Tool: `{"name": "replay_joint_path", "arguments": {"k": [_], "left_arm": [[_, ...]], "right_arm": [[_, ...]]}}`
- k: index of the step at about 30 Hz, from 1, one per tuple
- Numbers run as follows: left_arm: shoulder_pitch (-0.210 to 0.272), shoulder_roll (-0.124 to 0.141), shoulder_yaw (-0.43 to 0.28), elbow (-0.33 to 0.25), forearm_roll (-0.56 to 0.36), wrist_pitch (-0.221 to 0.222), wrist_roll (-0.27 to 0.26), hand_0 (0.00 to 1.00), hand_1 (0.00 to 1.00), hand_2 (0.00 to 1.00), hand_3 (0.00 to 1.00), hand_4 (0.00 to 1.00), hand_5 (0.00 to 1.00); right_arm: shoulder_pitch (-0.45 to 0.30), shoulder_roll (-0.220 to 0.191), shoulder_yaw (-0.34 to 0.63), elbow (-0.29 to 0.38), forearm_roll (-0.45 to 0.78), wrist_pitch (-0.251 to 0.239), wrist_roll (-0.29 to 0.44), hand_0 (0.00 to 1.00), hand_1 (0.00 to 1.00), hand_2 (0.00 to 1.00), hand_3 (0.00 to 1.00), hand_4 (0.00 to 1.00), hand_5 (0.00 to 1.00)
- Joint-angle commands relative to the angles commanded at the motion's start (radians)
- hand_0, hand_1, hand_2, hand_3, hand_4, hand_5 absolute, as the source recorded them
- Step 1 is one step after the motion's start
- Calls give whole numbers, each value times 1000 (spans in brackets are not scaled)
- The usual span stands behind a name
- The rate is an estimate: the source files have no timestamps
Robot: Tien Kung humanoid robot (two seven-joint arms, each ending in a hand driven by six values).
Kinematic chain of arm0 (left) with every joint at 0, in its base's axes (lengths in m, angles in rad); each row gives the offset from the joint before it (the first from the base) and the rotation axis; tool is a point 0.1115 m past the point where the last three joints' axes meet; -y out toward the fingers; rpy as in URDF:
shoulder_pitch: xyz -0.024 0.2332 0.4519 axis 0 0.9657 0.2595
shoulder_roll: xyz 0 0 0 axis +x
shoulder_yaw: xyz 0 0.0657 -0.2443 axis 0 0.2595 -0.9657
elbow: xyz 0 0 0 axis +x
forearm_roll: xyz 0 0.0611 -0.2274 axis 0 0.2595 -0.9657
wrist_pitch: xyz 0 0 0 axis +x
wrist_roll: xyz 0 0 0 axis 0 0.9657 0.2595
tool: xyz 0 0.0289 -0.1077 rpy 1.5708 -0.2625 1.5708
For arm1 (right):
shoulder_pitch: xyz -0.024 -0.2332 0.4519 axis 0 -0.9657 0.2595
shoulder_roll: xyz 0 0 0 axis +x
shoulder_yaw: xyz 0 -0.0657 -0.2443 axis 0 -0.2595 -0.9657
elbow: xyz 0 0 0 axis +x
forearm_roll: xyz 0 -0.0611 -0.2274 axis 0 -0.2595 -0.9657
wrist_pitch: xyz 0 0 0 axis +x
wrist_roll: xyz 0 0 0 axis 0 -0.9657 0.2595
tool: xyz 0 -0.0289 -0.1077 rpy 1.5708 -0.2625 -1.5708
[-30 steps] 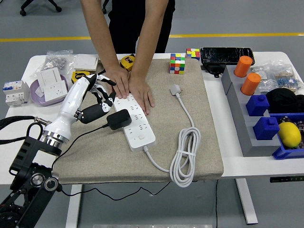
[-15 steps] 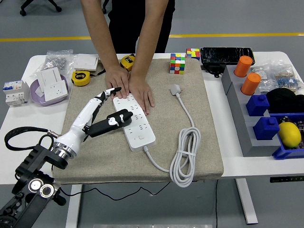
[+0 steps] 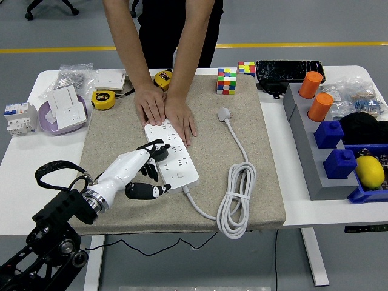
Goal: Pick up the plug,place it near the board,insert it into the board,press the button
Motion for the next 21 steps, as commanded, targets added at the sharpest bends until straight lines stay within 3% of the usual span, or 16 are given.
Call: {"name": "replay_joint_path", "arguments": {"k": [7, 21], "left_arm": [[-13, 8, 48, 26, 23, -36, 22, 168, 8, 144, 757, 551, 2], [-52, 0, 92, 79, 27, -41, 27, 168, 4, 146, 778, 564, 2]], "right_arm": [[0, 0, -2, 0, 0, 0, 0, 877, 730, 719, 725, 998, 682], [3, -1, 0, 0, 1, 0, 0, 877, 730, 720, 724, 998, 681]]}}
